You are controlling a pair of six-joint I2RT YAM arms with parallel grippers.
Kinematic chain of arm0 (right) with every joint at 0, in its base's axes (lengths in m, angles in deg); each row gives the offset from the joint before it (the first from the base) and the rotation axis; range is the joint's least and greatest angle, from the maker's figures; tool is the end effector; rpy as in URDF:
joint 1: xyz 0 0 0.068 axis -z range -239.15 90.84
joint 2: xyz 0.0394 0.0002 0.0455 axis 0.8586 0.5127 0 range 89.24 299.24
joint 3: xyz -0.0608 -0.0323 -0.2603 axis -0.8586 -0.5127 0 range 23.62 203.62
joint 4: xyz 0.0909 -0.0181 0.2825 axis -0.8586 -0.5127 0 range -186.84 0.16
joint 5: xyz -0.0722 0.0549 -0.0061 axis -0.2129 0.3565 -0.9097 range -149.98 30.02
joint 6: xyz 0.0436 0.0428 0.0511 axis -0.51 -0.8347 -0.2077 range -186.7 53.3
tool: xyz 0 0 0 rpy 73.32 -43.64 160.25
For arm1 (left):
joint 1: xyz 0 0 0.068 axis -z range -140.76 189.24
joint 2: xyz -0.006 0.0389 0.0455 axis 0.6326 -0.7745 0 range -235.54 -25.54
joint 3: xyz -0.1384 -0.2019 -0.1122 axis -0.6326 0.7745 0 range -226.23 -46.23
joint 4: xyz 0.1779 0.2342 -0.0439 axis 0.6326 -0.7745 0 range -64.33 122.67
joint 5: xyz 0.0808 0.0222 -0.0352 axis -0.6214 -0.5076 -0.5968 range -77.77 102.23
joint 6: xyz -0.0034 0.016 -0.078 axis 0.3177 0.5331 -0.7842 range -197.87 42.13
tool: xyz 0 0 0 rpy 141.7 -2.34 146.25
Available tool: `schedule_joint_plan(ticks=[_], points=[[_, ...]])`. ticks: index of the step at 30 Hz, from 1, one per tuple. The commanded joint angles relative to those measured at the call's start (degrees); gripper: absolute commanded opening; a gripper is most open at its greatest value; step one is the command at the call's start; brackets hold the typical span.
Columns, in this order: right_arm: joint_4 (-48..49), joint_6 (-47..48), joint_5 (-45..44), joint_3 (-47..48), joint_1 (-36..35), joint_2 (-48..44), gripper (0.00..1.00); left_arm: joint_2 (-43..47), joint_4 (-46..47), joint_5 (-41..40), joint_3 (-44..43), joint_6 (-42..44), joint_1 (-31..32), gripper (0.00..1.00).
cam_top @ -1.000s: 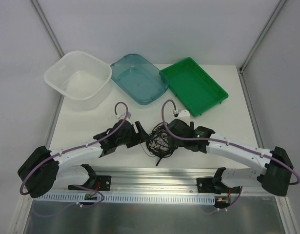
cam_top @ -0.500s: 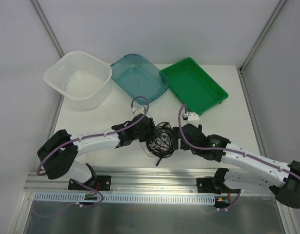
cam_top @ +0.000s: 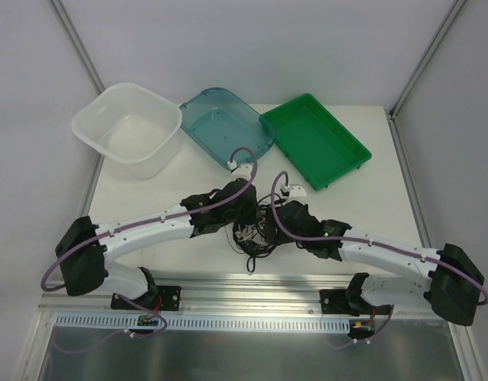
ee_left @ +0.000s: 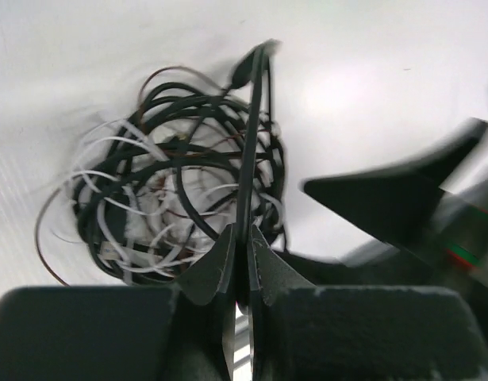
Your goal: Untangle the cables
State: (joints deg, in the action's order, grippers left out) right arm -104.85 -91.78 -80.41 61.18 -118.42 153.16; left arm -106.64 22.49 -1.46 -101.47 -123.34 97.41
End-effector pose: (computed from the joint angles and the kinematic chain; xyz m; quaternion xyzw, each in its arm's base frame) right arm 0.1685 0.2367 0.1840 -0.1937 0.8787 0.1524 0.4089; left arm 0.2112 -0.3094 0.2184 0.0441 0.8854 -0.2884 0.3619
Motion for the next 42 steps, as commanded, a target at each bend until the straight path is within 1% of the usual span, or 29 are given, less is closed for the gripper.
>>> schedule_joint_plan(ticks=[1, 4, 5, 7, 8, 10, 11, 13, 14, 16, 17, 19, 21, 23, 24, 25, 26, 28, 29, 30, 32, 34, 35, 36, 37, 38, 39, 41, 42], points=[[6.82, -1.81, 0.13, 0.23, 1.25, 3.39, 0.78, 7.25, -4.93, -1.78, -6.53, 6.45, 1.24, 0.00], [8.75, -3.66, -0.06, -0.29, 3.27, 6.47, 0.72, 11.03, -6.34, -1.07, -8.12, 7.24, 1.50, 0.00], [9.29, -4.27, 0.56, -0.99, 4.50, 7.09, 0.65, 11.92, -7.13, -1.16, -8.39, 7.33, 1.51, 0.00], [10.08, -5.59, 1.00, -1.70, 5.56, 8.94, 0.57, 14.55, -7.75, -1.25, -9.26, 7.94, 1.42, 0.00], [10.26, -5.85, 1.35, -2.05, 6.35, 9.46, 0.50, 15.26, -8.80, -1.60, -9.88, 8.29, 1.50, 0.00], [9.39, -6.90, 1.35, -3.02, 6.97, 9.56, 0.44, 17.02, -10.56, -2.82, -12.41, 9.43, 1.42, 0.00], [8.94, -7.43, 1.35, -3.37, 7.49, 9.12, 0.37, 17.46, -13.09, -5.18, -13.65, 10.74, 1.42, 0.00], [5.96, -7.35, 1.18, -3.72, 7.85, 6.24, 0.28, 18.17, -16.09, -7.91, -18.03, 13.55, 1.42, 0.00], [3.17, -6.92, 0.48, -3.03, 8.02, 4.91, 0.20, 18.08, -18.89, -11.23, -19.71, 14.79, 1.42, 0.00], [-0.71, -5.86, -0.31, -1.45, 7.94, 1.66, 0.16, 17.47, -21.72, -14.41, -24.62, 18.29, 1.24, 0.00], [-2.73, -3.86, -0.40, -0.31, 8.02, -1.83, 0.16, 16.86, -23.03, -15.74, -26.22, 19.19, 1.24, 0.00], [-9.67, -1.39, -0.67, 3.46, 7.94, -4.76, 0.16, 15.71, -25.68, -18.56, -29.39, 21.29, 1.07, 0.00], [-16.07, 2.30, -1.46, 10.23, 7.85, -8.19, 0.22, 15.18, -26.12, -19.18, -29.92, 21.92, 0.54, 0.00], [-19.08, 6.42, -2.07, 16.19, 7.85, -9.16, 0.50, 14.92, -26.30, -18.31, -28.79, 20.26, -0.86, 0.00], [-22.58, 7.32, -2.16, 18.05, 7.94, -8.64, 0.62, 14.83, -26.39, -17.34, -27.91, 19.38, -1.56, 0.00], [-24.70, 7.94, -2.34, 19.73, 7.94, -7.94, 0.70, 14.74, -26.39, -15.77, -25.90, 17.63, -2.09, 0.00], [-26.20, 8.29, -1.47, 22.27, 7.85, -7.41, 0.73, 14.57, -26.48, -15.32, -24.75, 16.92, -2.97, 0.00], [-25.96, 8.73, 0.20, 21.60, 7.50, -8.37, 0.75, 14.57, -26.56, -13.83, -21.77, 14.12, -3.15, 0.00], [-24.56, 8.47, 2.47, 18.98, 7.32, -9.59, 0.75, 14.74, -26.48, -13.03, -20.97, 13.05, -3.15, 0.00], [-20.63, 8.30, 3.37, 16.86, 7.32, -10.82, 0.75, 15.18, -26.48, -11.98, -20.35, 12.08, -3.15, 0.00], [-17.27, 5.67, 3.90, 13.08, 7.41, -13.64, 0.74, 15.44, -26.48, -10.40, -19.20, 9.97, -3.15, 0.00], [-11.39, 3.29, 5.82, 7.11, 7.32, -14.26, 0.70, 15.45, -26.48, -9.95, -18.94, 8.74, -3.15, 0.00], [-8.93, 2.85, 8.79, 4.91, 7.23, -14.00, 0.70, 15.45, -26.48, -9.60, -18.94, 8.47, -3.15, 0.00], [-3.33, 2.67, 10.13, 3.06, 7.15, -13.65, 0.70, 15.45, -26.48, -9.51, -19.11, 8.30, -3.15, 0.00], [-0.32, 2.67, 11.53, -0.44, 6.62, -12.52, 0.69, 15.45, -26.48, -9.51, -19.46, 8.03, -3.15, 0.00], [2.50, 3.10, 14.25, -1.78, 6.18, -11.81, 0.69, 15.36, -26.48, -9.60, -19.72, 7.94, -3.15, 0.00], [7.66, 3.46, 15.06, -2.75, 5.66, -11.28, 0.69, 15.45, -26.48, -9.86, -19.90, 7.94, -3.15, 0.00], [12.52, 4.94, 16.46, -5.21, 3.81, -9.88, 0.71, 15.88, -26.48, -10.30, -19.99, 7.51, -3.15, 0.00], [17.42, 5.48, 16.91, -5.91, 3.46, -9.35, 0.72, 16.41, -26.48, -10.74, -19.99, 7.24, -3.15, 0.00]])
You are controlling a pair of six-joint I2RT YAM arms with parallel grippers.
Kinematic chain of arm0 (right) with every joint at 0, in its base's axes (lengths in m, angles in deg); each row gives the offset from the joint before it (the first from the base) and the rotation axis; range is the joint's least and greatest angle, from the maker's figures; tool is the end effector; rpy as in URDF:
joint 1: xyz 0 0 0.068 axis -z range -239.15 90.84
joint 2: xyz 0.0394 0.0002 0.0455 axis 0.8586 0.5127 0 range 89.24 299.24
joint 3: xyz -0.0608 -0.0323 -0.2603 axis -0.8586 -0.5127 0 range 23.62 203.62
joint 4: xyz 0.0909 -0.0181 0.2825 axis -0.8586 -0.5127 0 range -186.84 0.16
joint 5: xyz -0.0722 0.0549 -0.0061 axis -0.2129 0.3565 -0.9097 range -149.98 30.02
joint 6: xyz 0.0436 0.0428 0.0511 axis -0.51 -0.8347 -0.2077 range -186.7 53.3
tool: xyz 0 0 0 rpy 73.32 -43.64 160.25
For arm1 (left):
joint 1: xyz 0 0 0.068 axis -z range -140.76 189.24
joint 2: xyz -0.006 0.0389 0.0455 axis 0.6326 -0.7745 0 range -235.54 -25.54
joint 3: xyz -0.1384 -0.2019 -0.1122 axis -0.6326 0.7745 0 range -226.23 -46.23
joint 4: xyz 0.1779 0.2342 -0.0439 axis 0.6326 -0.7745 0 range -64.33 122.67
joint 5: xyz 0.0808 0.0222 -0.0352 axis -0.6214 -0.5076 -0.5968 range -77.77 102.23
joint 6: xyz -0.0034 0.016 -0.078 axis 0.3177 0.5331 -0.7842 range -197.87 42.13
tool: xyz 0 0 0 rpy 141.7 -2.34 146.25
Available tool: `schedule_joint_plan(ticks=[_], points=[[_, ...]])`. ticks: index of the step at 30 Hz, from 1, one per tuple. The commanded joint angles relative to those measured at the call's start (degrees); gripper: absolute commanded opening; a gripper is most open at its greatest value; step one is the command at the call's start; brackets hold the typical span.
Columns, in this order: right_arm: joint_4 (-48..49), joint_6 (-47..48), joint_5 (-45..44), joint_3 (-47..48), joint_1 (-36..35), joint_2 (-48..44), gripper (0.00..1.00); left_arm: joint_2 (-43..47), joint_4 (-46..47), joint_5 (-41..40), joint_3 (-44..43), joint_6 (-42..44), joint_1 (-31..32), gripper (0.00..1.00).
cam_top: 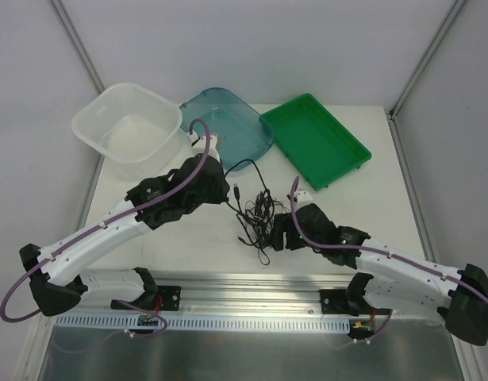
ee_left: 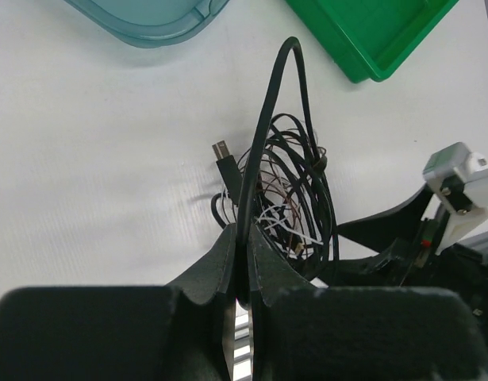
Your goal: Untangle the cables
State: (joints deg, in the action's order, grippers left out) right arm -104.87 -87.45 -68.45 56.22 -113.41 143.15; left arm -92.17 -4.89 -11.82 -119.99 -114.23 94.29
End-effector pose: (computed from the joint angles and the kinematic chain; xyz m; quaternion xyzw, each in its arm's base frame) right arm 0.1637 0.2103 0.1929 -0.2245 0.8617 0.2218 0.3973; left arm 0.1993 -0.2363 0.3779 0.0357 0.8544 -0.2214 0.4687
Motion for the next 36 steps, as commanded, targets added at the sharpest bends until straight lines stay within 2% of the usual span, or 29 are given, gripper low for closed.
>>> schedule_joint_plan(ticks=[1, 6, 9, 11, 12, 14, 15, 17, 18, 19, 20, 22, 23, 26, 31, 36], points=[[19.40, 1.24, 5.13, -2.09, -1.81, 1.45, 0.72, 2.12, 0.82, -0.55, -1.30, -2.22, -0.03, 0.00], [30.73, 1.59, 6.53, -3.68, -1.90, 8.38, 0.72, 3.17, 0.91, -1.08, -0.69, -3.45, -0.03, 0.00], [34.09, 1.85, 6.98, -3.16, -1.81, 11.90, 0.72, 3.52, 0.91, -1.35, -0.69, -3.89, -0.03, 0.00], [34.62, 2.03, 6.36, -2.81, -1.81, 13.41, 0.62, 3.87, 0.91, -1.70, -0.78, -3.98, -0.03, 0.00], [34.54, 2.55, 6.19, -2.63, -1.81, 14.11, 0.51, 4.14, 0.91, -1.96, -1.21, -3.63, -0.03, 0.00], [32.01, 3.17, 5.57, -2.28, -1.82, 14.21, 0.37, 4.75, 0.91, -3.54, -2.26, -2.15, -0.11, 0.00], [30.25, 4.57, 5.22, -1.76, -1.64, 13.16, 0.16, 4.93, 0.82, -4.15, -2.70, 0.47, -0.55, 0.00], [22.90, 6.16, 3.38, -1.05, -1.64, 10.97, 0.03, 6.07, 0.82, -4.34, -3.32, 2.51, -2.39, 0.00], [19.54, 6.95, 2.15, 0.17, -1.55, 9.47, 0.01, 7.64, 0.82, -3.47, -3.76, 3.74, -3.71, 0.00], [16.12, 8.52, 0.92, 0.88, -1.29, 6.15, 0.01, 8.44, 0.74, -2.50, -3.85, 4.27, -7.90, 0.00], [8.08, 9.23, -1.79, 1.67, -0.85, 4.47, 0.01, 9.93, 0.65, -0.40, -4.11, 4.89, -10.03, 0.00], [0.21, 10.64, -4.26, 5.08, 0.29, 1.13, 0.01, 10.82, 0.39, 0.76, -4.90, 7.35, -16.16, 0.00], [-6.79, 12.04, -6.54, 6.50, 0.64, -1.67, 0.01, 10.99, -0.05, 0.85, -5.43, 8.23, -18.03, 0.00], [-18.93, 14.59, -9.36, 12.63, 2.31, -5.99, 0.01, 10.47, -2.16, 0.24, -8.59, 11.57, -23.29, 0.00], [-29.26, 16.53, -9.37, 22.23, 2.58, -9.17, 0.01, 9.59, -5.06, -5.37, -11.24, 14.82, -29.29, 0.00], [-31.82, 17.32, -7.44, 28.21, 2.67, -13.74, 0.01, 10.21, -8.40, -9.87, -3.36, 14.48, -34.99, 0.00]])
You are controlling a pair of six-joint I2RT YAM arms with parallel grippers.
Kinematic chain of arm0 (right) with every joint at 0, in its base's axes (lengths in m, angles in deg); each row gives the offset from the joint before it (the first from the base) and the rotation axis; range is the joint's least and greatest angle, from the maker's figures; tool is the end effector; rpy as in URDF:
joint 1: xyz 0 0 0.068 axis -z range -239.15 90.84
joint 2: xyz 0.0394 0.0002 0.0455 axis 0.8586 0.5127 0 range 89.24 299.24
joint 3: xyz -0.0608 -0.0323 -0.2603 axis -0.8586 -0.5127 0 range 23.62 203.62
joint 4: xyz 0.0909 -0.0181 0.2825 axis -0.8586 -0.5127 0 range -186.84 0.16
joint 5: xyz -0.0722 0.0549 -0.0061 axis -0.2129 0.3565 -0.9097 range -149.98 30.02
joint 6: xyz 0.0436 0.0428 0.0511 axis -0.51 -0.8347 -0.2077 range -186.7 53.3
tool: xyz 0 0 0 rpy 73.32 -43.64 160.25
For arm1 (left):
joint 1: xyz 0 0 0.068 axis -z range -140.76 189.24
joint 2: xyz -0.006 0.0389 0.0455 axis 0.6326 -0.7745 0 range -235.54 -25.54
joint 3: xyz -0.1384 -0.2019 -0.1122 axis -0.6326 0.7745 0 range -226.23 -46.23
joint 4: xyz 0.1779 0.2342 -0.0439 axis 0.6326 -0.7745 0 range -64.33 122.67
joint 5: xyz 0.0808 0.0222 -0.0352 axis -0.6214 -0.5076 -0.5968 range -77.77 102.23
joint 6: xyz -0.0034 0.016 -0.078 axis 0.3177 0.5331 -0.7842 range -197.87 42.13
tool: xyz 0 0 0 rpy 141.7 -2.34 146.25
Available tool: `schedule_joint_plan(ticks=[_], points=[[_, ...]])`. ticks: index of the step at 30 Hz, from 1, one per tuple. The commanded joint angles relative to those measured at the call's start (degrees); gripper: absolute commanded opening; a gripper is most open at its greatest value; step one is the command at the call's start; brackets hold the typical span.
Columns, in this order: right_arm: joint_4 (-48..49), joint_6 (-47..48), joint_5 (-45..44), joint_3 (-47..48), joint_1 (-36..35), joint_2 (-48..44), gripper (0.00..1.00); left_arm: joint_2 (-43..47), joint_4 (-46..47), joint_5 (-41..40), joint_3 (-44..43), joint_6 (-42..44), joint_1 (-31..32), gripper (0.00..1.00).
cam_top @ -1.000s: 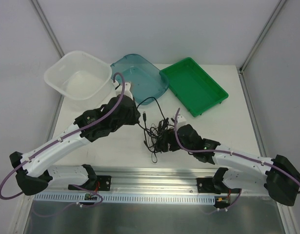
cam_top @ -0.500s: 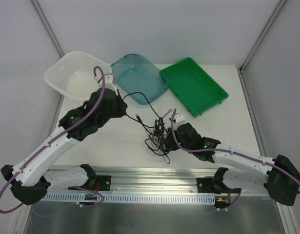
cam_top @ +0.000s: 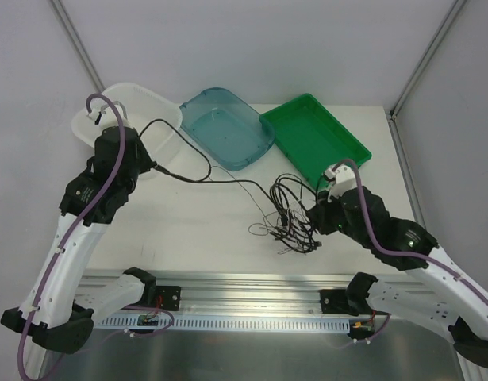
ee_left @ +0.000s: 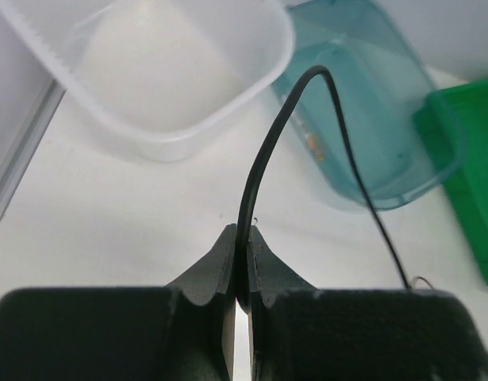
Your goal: Untangle the cables
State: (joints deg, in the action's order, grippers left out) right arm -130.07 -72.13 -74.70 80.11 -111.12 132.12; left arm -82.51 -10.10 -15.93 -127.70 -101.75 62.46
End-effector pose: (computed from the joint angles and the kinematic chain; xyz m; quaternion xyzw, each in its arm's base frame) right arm 0.1465 0.1591 0.3527 -0.2715 0.8018 0.1546 0.5094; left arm 0.2319 -0.0642 0.4615 -0.1471 0.7852 -0.0463 0.5997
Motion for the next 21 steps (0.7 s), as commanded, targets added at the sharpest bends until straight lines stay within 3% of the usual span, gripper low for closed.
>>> schedule_joint_plan(ticks=[1, 7, 13, 16, 17, 21], points=[[-6.62, 2.53, -0.40, 5.11, 0.29, -4.10, 0.01, 0.81, -3.29, -5.24, 6.13, 1.38, -4.31, 0.00], [-7.85, 4.20, 3.47, 8.55, 0.29, -3.94, 0.01, 2.83, -3.38, -2.16, 17.83, -4.07, -6.52, 0.00], [-2.50, 2.10, 3.21, -2.93, 0.37, 0.71, 0.08, 4.85, -3.12, -2.26, 23.81, -4.33, -7.31, 0.00], [0.68, -0.54, 2.25, -6.74, 0.46, 5.80, 0.34, 8.09, -1.89, 3.18, 25.66, -4.60, -7.32, 0.00], [-0.11, -1.59, 1.89, -6.83, 0.46, 7.47, 0.54, 9.76, -1.54, 5.72, 25.92, -4.86, -7.31, 0.00], [-2.05, 0.41, -0.84, -2.01, -4.53, 12.40, 0.66, 12.84, -0.22, 17.33, 26.36, -6.44, -7.31, 0.00]])
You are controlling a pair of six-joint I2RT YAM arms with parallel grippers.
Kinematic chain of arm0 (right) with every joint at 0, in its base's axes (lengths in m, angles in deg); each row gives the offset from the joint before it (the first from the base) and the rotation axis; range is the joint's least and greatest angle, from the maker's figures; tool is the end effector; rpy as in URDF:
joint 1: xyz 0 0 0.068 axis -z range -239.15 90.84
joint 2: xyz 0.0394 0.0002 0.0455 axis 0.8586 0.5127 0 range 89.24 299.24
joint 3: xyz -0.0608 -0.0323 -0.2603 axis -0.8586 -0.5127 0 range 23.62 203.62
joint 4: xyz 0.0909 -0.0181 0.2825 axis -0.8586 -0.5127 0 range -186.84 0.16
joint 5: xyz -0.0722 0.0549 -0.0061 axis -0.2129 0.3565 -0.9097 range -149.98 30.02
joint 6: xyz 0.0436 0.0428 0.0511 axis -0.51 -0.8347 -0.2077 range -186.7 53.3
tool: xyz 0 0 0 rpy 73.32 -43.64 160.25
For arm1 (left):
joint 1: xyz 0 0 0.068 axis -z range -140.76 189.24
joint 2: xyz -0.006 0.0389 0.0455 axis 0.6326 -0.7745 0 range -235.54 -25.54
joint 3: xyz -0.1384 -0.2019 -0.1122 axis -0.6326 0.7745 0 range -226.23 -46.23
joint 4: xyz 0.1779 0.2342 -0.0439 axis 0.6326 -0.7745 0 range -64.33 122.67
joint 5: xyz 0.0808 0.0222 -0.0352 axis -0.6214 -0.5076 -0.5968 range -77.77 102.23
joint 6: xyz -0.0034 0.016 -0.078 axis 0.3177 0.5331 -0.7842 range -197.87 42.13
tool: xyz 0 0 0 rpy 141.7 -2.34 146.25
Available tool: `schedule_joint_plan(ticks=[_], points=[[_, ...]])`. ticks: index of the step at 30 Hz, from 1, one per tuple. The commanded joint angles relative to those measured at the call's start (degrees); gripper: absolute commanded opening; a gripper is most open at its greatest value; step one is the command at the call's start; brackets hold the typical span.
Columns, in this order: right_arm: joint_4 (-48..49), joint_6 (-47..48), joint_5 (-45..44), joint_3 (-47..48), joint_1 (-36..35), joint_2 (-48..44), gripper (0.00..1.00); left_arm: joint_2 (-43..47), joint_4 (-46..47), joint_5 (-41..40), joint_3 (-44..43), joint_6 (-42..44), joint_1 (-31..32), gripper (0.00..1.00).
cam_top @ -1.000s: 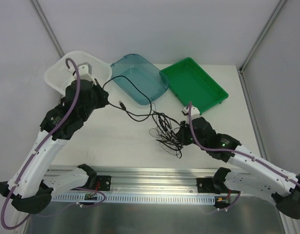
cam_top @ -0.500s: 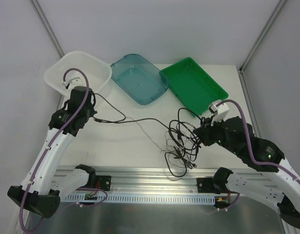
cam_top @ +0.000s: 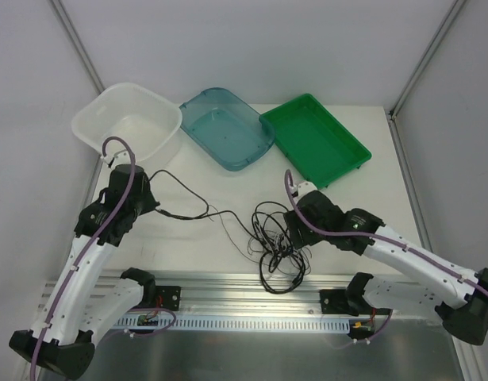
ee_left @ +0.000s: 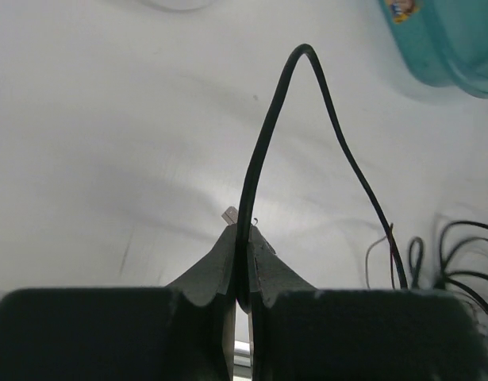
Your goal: Untangle the cables
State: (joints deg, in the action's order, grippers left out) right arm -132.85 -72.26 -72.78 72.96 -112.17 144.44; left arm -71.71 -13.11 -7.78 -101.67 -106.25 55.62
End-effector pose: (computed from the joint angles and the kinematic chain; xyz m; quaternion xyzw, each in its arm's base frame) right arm 0.1635 0.1920 0.2519 -0.3385 0.8675 0.0798 0.3556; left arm 0.2183 -0.0396 0.3237 -0.1697 0.8664 -0.0252 0.4689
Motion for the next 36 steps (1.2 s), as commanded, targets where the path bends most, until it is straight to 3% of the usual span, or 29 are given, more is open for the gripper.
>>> schedule_joint_plan(ticks=[1, 7, 11, 15, 18, 24, 36], points=[[1.77, 1.51, -1.98, 6.63, -4.28, 0.34, 0.67, 2.83, 3.50, 13.03, 0.59, -1.94, -0.47, 0.00], [12.92, 7.49, 11.99, 12.61, -6.31, 5.52, 0.67, 5.82, 7.63, 18.76, 5.59, 1.39, -0.47, 0.00], [16.01, 11.97, 17.70, 16.57, -7.80, 11.85, 0.67, 7.76, 12.71, 23.52, 9.82, 4.12, -0.47, 0.00], [21.81, 15.66, 29.20, 19.38, -8.60, 17.83, 0.65, 9.61, 16.51, 27.04, 13.68, 6.23, -0.39, 0.00], [20.78, 19.09, 32.30, 22.28, -9.47, 23.45, 0.63, 10.14, 18.18, 28.53, 15.27, 7.72, -0.39, 0.00], [18.74, 21.56, 29.87, 26.95, -10.27, 32.60, 0.59, 11.45, 21.43, 29.33, 18.70, 8.61, -0.47, 0.00], [33.16, 5.05, 6.67, 16.75, -6.49, 30.76, 0.57, 17.16, 21.70, 24.41, 20.81, 7.46, -0.47, 0.00]])
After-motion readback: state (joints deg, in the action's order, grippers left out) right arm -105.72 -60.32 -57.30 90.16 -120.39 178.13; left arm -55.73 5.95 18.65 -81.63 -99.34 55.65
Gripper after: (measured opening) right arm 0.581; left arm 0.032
